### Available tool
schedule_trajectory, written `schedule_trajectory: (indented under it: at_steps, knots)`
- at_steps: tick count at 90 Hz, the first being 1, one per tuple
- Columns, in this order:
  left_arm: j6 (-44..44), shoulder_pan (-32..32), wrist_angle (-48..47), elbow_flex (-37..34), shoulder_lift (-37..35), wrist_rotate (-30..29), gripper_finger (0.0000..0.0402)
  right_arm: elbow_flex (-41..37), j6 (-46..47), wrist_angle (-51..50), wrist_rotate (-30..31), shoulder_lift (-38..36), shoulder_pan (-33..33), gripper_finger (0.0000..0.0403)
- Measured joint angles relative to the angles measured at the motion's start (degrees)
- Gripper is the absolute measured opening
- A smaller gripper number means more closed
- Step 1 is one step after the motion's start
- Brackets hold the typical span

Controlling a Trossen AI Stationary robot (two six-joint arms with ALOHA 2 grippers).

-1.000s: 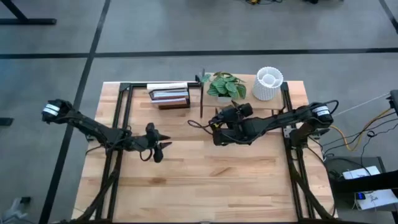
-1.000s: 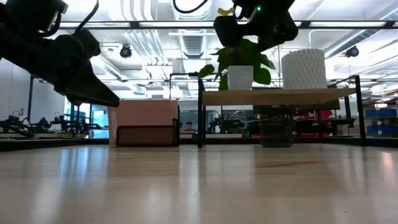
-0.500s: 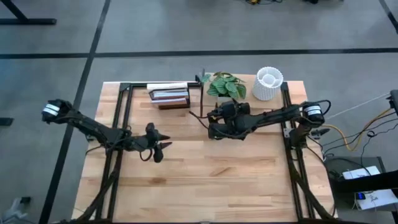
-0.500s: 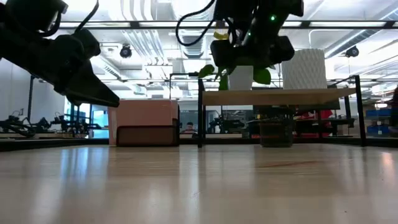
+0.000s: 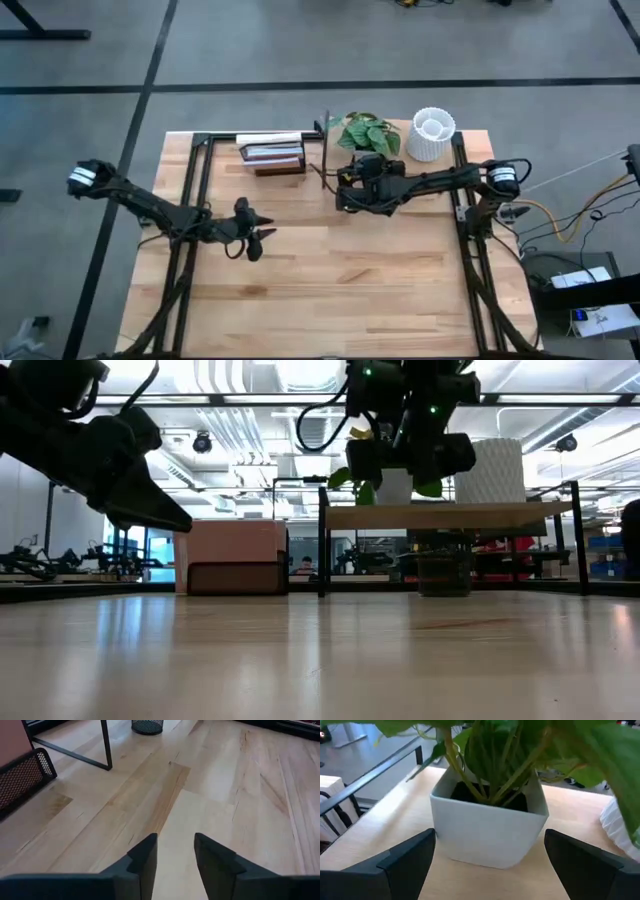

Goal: Stock shelves
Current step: Remove the white potted plant from the shelf

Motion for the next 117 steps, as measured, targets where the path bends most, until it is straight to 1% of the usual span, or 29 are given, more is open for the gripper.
schedule_trajectory:
  at_steps: [31,42,53,60,75,89,100,117]
  knots:
    - [0.0,0.01,0.09,0.01,0.0,0.0,0.0104,-1.77,3.68,0.26,-0.61,0.0,-0.56,0.0355]
    - [0.02,0.01,0.13,-0.01,0.0,0.0,0.011,-1.92,0.87,3.15,-0.16,0.0,-0.81,0.0355]
    - [0.01,0.0,0.17,-0.01,0.0,0.0,0.0117,-1.92,-4.41,7.67,-0.37,0.0,-1.35,0.0355]
    - [0.0,0.01,0.2,0.0,0.0,0.0,0.0122,-1.94,-5.65,9.29,-0.3,0.0,-1.68,0.0355]
    - [0.02,0.01,0.21,-0.01,0.0,0.0,0.0128,-2.05,-5.76,9.88,-1.03,0.44,-2.54,0.0355]
    - [0.02,0.0,0.28,-0.01,0.0,0.0,0.0124,-2.06,-6.82,10.66,-1.62,2.75,-3.59,0.0355]
    - [0.02,-0.01,0.34,0.01,0.0,0.0,0.0117,-1.84,-6.84,11.9,-0.98,3.89,-4.72,0.0355]
    - [0.02,0.0,0.2,0.01,0.0,0.0,0.0108,-1.79,-6.74,12.03,1.66,4.42,-5.42,0.0355]
